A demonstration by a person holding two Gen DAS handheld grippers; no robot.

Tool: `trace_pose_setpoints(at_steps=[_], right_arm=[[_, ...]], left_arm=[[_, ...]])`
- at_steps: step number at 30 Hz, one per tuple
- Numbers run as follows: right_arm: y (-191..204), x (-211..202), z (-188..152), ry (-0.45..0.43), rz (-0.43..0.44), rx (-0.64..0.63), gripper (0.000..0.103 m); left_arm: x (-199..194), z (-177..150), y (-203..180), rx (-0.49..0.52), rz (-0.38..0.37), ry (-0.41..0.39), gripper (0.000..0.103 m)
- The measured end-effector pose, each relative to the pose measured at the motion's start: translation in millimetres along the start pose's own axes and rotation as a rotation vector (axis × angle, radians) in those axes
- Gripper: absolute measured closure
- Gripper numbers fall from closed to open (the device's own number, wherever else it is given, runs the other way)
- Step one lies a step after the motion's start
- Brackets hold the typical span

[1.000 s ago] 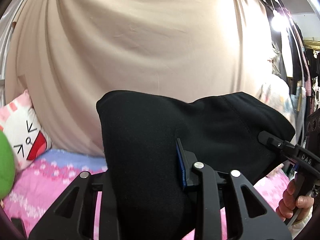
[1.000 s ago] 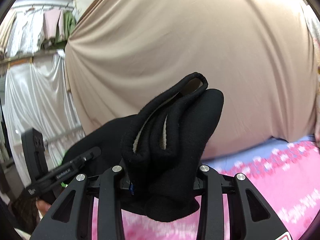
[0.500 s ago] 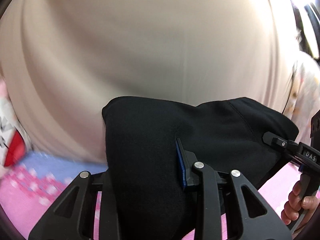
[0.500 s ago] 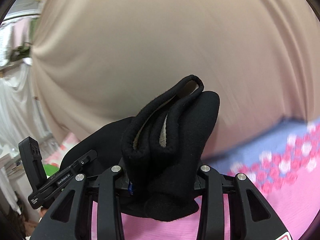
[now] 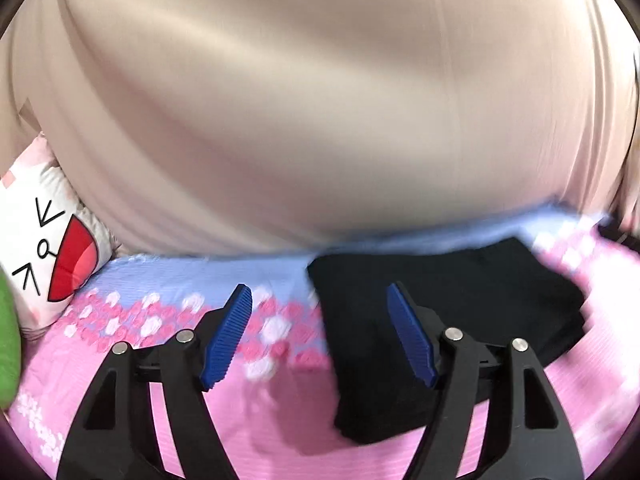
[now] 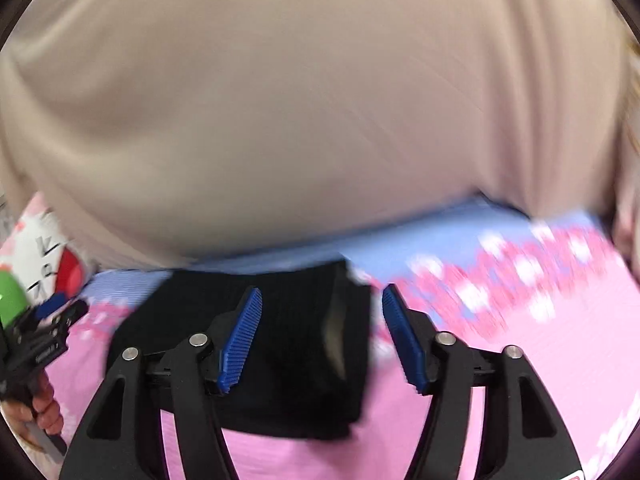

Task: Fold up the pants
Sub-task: 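Lower the folded pants onto the sheet and open both grippers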

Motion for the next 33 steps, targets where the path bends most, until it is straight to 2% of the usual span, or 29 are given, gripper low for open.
trace_pose_setpoints(at_steps=[1, 3, 4, 7, 8, 9, 10, 12, 14, 15, 16, 17, 18, 20, 21, 22, 23, 24, 26, 27, 28, 29, 31, 32, 33], right_arm=[[10.3, 6.9, 3.7, 0.023, 0.021, -0.008, 0.070], [34.6, 36.4, 9.2, 0.082, 0.069, -0.025, 0.086], [40.9, 55.7, 9.7, 0.108, 0.063, -0.032, 0.093], [35.6, 111.7, 1.2, 0.198, 0.014, -0.013, 0.094], [24.4, 129.9, -3.7, 0.235, -0.014, 0.001, 0.094], [0.8, 149.2, -12.6, 0.263, -0.125, 0.002, 0.096], [-17.7, 161.8, -16.2, 0.278, -0.162, 0.016, 0.103], [-39.1, 155.7, -18.5, 0.272, -0.051, 0.105, 0.103], [-36.1, 143.2, -16.0, 0.284, -0.041, 0.134, 0.103], [-27.2, 129.8, -14.0, 0.264, -0.045, 0.114, 0.095], [-12.1, 109.5, -15.3, 0.246, -0.002, 0.073, 0.092], [-2.8, 93.5, -20.3, 0.231, 0.010, 0.028, 0.092], [0.0, 86.0, -26.3, 0.230, -0.004, -0.008, 0.092], [-5.0, 78.0, -48.9, 0.284, -0.023, -0.058, 0.093], [-16.7, 78.3, -62.3, 0.294, -0.059, -0.072, 0.102], [-23.0, 81.8, -64.4, 0.280, -0.055, -0.071, 0.103], [-27.2, 78.3, -66.1, 0.267, -0.036, -0.055, 0.103], [-32.6, 72.6, -65.3, 0.273, -0.040, -0.005, 0.103], [-31.7, 48.7, -60.7, 0.257, -0.036, 0.042, 0.097], [-22.2, 32.1, -60.3, 0.218, -0.022, 0.010, 0.096], [-16.2, 21.7, -64.5, 0.183, -0.060, -0.044, 0.090], [-16.0, 20.6, -73.8, 0.185, -0.138, -0.101, 0.087], [-30.9, 19.6, -82.7, 0.207, -0.246, -0.113, 0.085], [-35.1, 13.8, -84.1, 0.222, -0.239, -0.076, 0.085], [-32.9, 2.5, -89.6, 0.222, -0.192, -0.034, 0.085]], left_arm=[[0.9, 10.9, -2.0, -0.033, -0.038, 0.005, 0.033], [15.4, 30.3, -12.6, -0.107, -0.148, 0.037, 0.027], [28.3, 31.5, -15.0, -0.130, -0.182, 0.060, 0.026], [81.0, 19.1, -35.7, -0.158, -0.202, 0.205, 0.026], [101.5, 2.7, -38.3, -0.164, -0.187, 0.283, 0.026], [114.7, -9.8, -38.3, -0.156, -0.179, 0.329, 0.027], [125.1, -24.5, -37.1, -0.148, -0.169, 0.359, 0.029], [125.5, -37.9, -34.8, -0.098, -0.176, 0.311, 0.028], [119.0, -35.5, -35.1, -0.048, -0.133, 0.297, 0.024], [111.3, -31.9, -33.5, -0.055, -0.128, 0.300, 0.025], [105.4, -28.5, -33.0, -0.075, -0.140, 0.295, 0.027], [90.4, -27.8, -27.8, -0.102, -0.185, 0.268, 0.026], [74.5, -26.2, -25.0, -0.112, -0.221, 0.243, 0.026], [53.1, -34.0, -21.1, -0.116, -0.228, 0.237, 0.020], [56.4, -40.8, -27.5, -0.105, -0.227, 0.271, 0.020], [63.7, -48.2, -40.6, -0.082, -0.232, 0.321, 0.020], [72.2, -63.7, -46.5, -0.066, -0.238, 0.362, 0.019], [73.7, -70.8, -43.8, -0.094, -0.246, 0.354, 0.019], [63.4, -67.2, -31.7, -0.164, -0.246, 0.364, 0.020], [54.8, -63.2, -29.1, -0.178, -0.240, 0.362, 0.022], [44.6, -59.1, -28.0, -0.173, -0.228, 0.346, 0.022], [27.2, -53.3, -28.3, -0.144, -0.175, 0.323, 0.022], [6.7, -49.7, -30.4, -0.104, -0.109, 0.310, 0.022], [-10.5, -44.5, -35.2, -0.079, -0.073, 0.304, 0.020], [-23.8, -42.1, -34.7, -0.063, -0.054, 0.295, 0.019]])
Point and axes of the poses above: each gripper's, at about its wrist camera, not at the fingertips, and x roughly the way its jaws point, y to its left, z to its top, the point moved 5 cm from there along x, roughly the way its jaws point, and after that the axes turned 13 degrees about x, right-handed, at the moved point
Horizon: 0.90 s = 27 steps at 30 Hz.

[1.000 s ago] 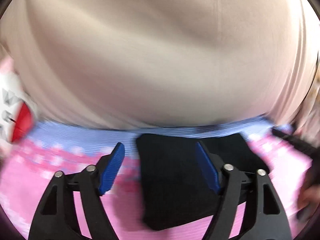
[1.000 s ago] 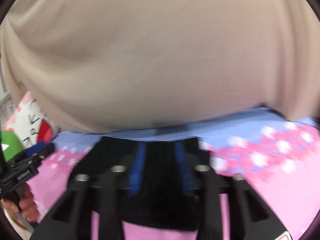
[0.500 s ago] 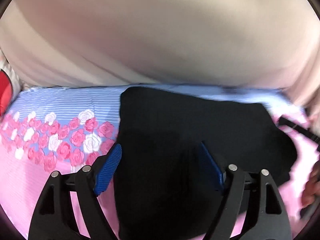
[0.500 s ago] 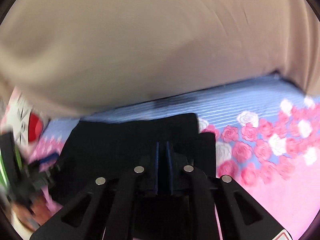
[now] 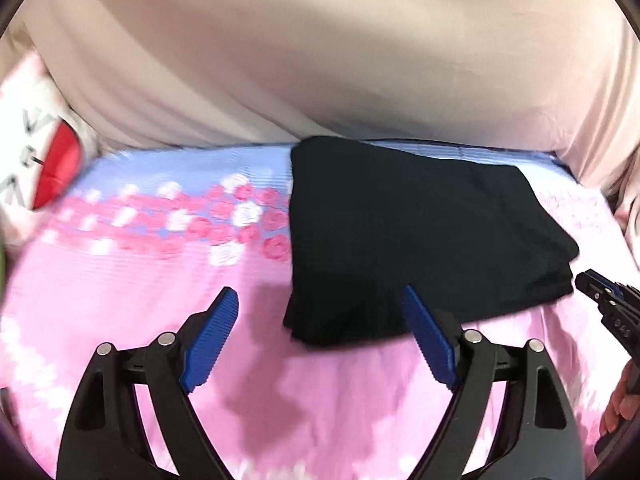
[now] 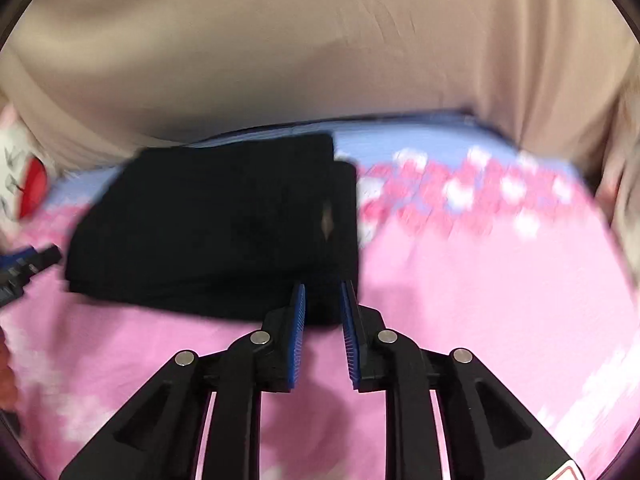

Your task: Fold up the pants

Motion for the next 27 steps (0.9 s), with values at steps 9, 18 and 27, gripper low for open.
trace_pose_setpoints(at_steps=[9, 18, 27], right_arm=[[10.7, -88.3, -62.4, -0.223, -0.028, 0.026, 0.051], [16.0, -104.7, -118.7, -0.242, -0.076, 0.010, 0.037], [21.9, -113.7, -127.8, -0.286, -0.135, -0.019, 0.022]], left_arm=[[-53.0, -48.9, -27.3, 0.044, 0.060, -0.085, 0.009], [-66.8, -88.9, -37.4, 0.034, 0.076, -0.119, 0.005], [-43.2, -112.3, -44.8, 0.006, 0.073, -0.117, 0.005]])
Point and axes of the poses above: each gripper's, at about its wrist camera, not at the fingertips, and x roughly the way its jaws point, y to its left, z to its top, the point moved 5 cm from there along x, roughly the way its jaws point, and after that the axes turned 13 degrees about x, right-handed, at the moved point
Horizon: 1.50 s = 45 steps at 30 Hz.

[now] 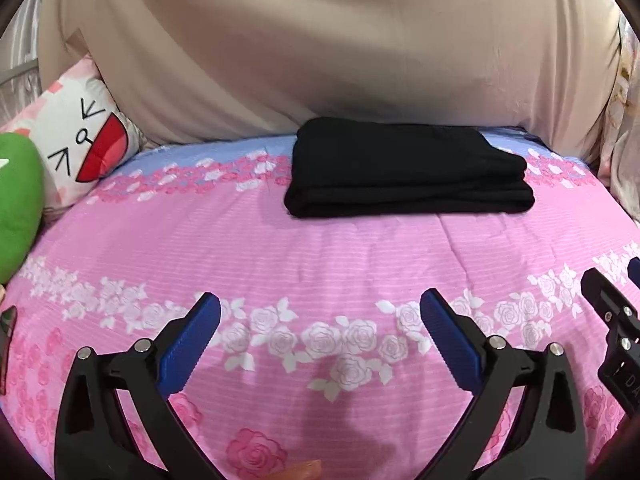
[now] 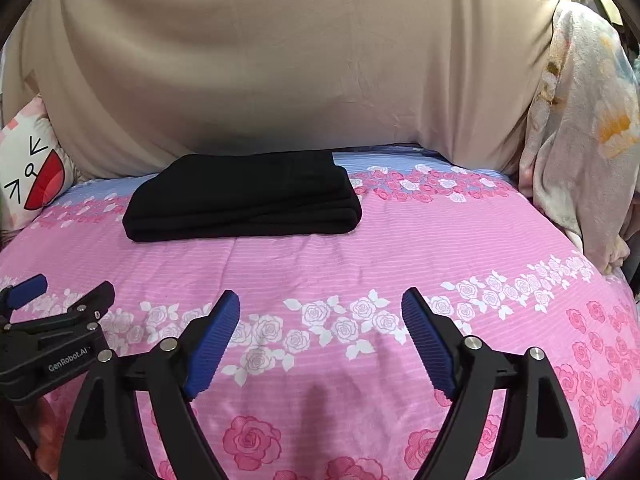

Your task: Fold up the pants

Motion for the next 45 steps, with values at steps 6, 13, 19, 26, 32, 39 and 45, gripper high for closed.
trace_pose_setpoints(at_steps=[6, 13, 19, 26, 32, 39, 45], right_arm=[[-3.2, 11.0, -2.1, 0.050, -0.032, 0.007, 0.022], [0.8, 6.9, -3.5, 0.019, -0.069, -0.022, 0.019], [0.7, 6.4, -3.4, 0.016, -0.078, -0.027, 0.018], [0.6, 7.4, -2.9, 0.016, -0.078, -0.031, 0.018], [1.4, 6.9, -3.1, 0.015, -0.080, -0.029, 0.018], [1.0, 7.2, -2.8, 0.015, -0.080, -0.030, 0.018], [1.1, 7.1, -2.8, 0.016, -0.079, -0.030, 0.018]], left_arm=[[-1.2, 1.1, -2.9, -0.003, -0.020, -0.024, 0.005], [1.1, -0.8, 3.5, -0.048, -0.032, -0.016, 0.006], [0.2, -0.2, 2.0, -0.040, -0.032, -0.020, 0.006], [-1.6, 1.1, 1.2, -0.039, -0.024, -0.023, 0.006], [-1.6, 1.6, 1.1, -0.040, -0.024, -0.022, 0.006], [-1.5, 1.0, 1.6, -0.039, -0.024, -0.023, 0.006], [-2.6, 1.6, 1.7, -0.039, -0.021, -0.024, 0.006]])
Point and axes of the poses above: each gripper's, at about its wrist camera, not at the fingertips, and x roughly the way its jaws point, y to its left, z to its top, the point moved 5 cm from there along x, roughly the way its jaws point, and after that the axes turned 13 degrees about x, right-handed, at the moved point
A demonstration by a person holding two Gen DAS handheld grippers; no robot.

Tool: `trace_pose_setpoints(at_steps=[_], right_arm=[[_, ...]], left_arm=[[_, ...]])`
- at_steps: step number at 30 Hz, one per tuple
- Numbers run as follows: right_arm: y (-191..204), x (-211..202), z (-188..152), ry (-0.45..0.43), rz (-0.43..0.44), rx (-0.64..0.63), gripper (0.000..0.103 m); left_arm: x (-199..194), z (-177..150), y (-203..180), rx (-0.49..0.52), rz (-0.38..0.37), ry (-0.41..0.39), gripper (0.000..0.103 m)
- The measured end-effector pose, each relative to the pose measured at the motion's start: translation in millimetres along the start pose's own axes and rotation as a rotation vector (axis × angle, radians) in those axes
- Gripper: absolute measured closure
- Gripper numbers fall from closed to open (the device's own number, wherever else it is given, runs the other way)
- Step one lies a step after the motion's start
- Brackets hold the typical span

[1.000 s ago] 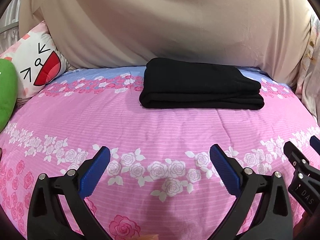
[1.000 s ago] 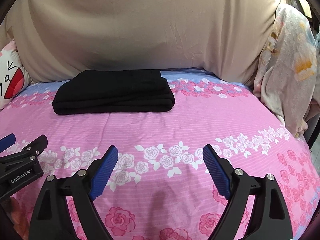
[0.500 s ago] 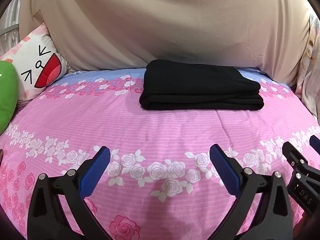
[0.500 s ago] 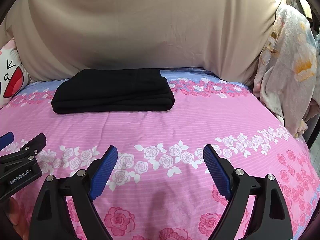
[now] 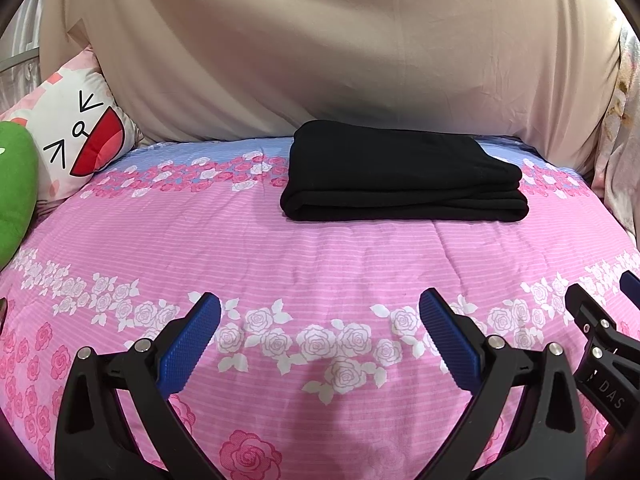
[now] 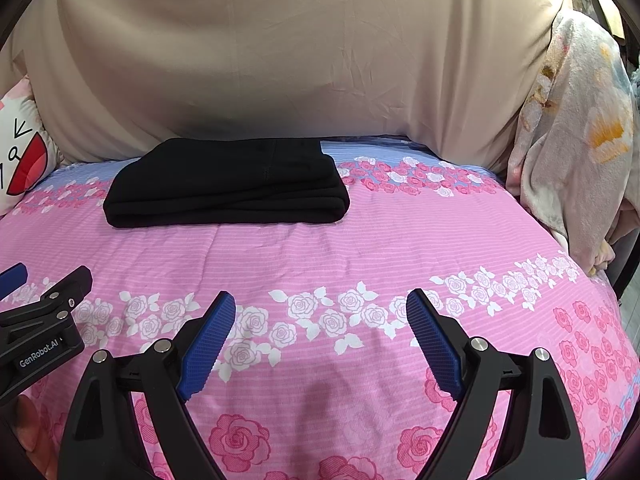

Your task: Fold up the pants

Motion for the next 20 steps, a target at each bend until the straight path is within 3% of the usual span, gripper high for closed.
trace_pose_setpoints(at_steps=[9, 14, 20], right_arm=[[1.6, 0.8, -0.7, 0.003, 0.001, -0.007, 0.017], [1.3, 2.7, -0.4, 0.007, 0.003, -0.010, 0.017], [0.7, 3.4, -0.1, 0.008, 0.004, -0.010, 0.017]], left_arm=[[-0.7, 6.1, -12.8, 0.056, -0.058, -0.019, 0.006], [0.6, 6.1, -7.7, 0.035, 0.018, -0.005, 0.006], [-0.7, 5.7, -12.1, 0.044, 0.032, -0.006, 0.006]])
Point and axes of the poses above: each gripper's, at about its wrist camera, not at the fingertips, and x roughly the way its jaws point, y to its left, z to its top, the point moved 5 cm from there along x, roughly the way its jaws point, and after that the axes turned 13 degrees about x, right-handed, at the moved point
